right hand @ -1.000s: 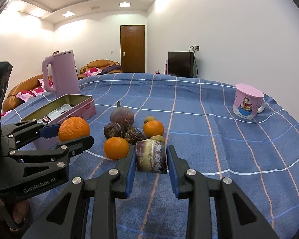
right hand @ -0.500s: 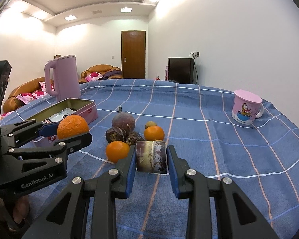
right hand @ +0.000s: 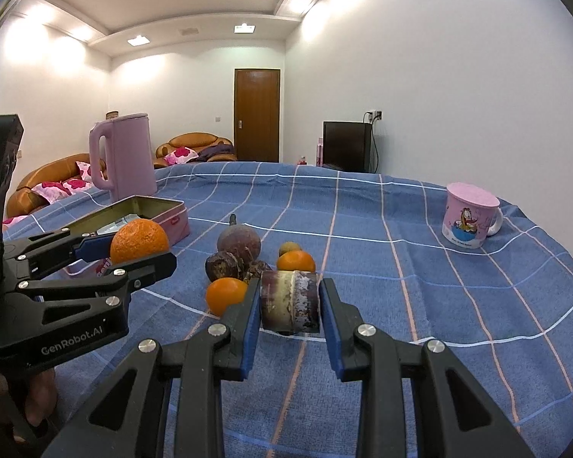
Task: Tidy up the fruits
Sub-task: 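Lift the orange with the left tool while the right tool lifts the slice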
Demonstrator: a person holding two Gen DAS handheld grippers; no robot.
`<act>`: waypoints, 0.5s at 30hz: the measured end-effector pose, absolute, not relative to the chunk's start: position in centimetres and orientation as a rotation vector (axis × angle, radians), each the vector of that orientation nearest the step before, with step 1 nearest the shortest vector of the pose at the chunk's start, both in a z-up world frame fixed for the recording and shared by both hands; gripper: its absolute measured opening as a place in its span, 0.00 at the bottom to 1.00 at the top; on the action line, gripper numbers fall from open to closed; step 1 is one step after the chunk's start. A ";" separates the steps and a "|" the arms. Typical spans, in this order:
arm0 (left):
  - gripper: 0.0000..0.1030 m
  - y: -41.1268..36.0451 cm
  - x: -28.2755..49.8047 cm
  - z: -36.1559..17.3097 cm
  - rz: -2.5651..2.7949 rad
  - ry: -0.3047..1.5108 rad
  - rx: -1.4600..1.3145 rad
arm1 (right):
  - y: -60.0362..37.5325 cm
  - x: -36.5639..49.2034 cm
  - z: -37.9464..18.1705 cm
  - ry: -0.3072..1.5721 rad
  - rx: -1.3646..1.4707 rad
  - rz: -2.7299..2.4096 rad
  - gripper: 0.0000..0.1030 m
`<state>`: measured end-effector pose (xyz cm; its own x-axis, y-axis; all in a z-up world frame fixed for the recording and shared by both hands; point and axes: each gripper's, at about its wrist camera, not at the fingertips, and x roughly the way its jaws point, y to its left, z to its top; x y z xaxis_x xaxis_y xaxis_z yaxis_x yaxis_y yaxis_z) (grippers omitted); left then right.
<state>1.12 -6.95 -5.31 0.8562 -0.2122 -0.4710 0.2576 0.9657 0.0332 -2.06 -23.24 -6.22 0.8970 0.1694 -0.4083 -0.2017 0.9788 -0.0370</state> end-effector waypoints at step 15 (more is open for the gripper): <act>0.47 -6.5 0.4 -4.9 -0.247 0.432 0.081 | -23.2 -2.5 -6.1 0.384 -0.086 0.195 0.31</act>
